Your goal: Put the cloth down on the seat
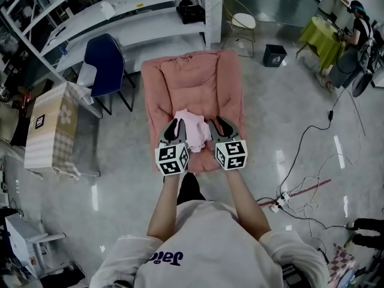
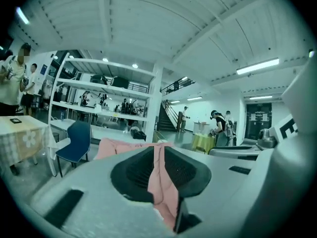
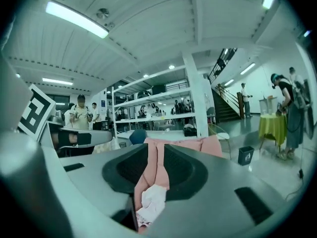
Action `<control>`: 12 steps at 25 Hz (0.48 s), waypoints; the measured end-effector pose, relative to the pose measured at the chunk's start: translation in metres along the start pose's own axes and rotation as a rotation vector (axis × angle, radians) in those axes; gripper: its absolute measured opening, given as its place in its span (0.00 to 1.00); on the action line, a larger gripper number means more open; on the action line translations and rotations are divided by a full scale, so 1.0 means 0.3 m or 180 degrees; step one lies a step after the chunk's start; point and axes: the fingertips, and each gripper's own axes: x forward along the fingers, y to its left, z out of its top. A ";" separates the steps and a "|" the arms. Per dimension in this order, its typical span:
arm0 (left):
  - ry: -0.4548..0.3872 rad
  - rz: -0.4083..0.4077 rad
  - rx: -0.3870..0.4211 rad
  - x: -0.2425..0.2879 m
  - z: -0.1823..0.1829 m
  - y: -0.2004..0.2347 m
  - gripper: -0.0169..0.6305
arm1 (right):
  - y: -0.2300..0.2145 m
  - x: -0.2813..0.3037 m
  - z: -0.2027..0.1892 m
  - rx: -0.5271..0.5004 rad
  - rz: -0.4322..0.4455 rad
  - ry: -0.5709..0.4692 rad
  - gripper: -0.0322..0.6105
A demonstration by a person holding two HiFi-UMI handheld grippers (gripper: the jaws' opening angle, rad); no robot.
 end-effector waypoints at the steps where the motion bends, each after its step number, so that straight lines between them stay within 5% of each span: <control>1: -0.0086 0.0011 0.0020 -0.024 0.027 -0.016 0.14 | 0.014 -0.025 0.038 -0.0099 0.0010 -0.0075 0.21; 6: -0.0349 -0.0062 0.0175 -0.134 0.110 -0.126 0.09 | 0.064 -0.152 0.154 -0.0431 -0.0023 -0.0272 0.14; 12: -0.0506 -0.0137 0.0306 -0.229 0.143 -0.209 0.05 | 0.093 -0.249 0.197 -0.0417 -0.0055 -0.0404 0.09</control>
